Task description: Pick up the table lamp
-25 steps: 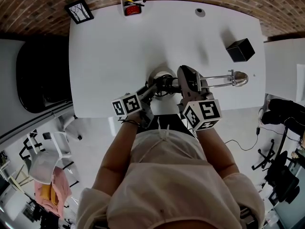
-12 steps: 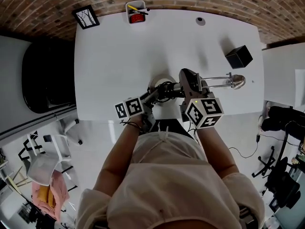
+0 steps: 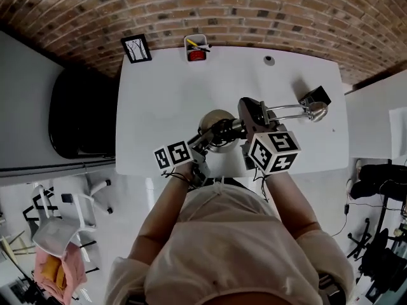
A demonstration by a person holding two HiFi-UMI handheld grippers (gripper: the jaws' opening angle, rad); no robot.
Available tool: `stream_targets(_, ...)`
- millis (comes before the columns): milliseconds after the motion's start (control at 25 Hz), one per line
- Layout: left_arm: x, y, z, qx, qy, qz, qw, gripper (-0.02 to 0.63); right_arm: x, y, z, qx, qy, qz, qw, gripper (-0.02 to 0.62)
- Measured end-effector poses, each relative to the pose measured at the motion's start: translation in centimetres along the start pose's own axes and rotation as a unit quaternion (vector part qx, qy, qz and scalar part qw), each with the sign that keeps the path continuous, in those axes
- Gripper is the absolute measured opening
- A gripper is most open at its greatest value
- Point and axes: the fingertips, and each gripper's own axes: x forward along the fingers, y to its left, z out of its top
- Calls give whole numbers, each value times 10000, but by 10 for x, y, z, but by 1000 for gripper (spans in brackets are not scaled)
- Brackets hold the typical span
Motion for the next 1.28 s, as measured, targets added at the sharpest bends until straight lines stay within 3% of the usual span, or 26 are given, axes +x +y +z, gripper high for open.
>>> stream_targets(440,-22,-84,85,709,-446,-595,9947,152,0,37,108,-404,-636,241,9969,41)
stream_targets(600,-30,-104,98,799,-639,-705,9922,152,-6,49,131,-529,-813,305,9948,41)
stream_targets(1280,-23,-99,89,746,-456,-662,9940,152,-6,42,123,-531,-675,226,9960,41)
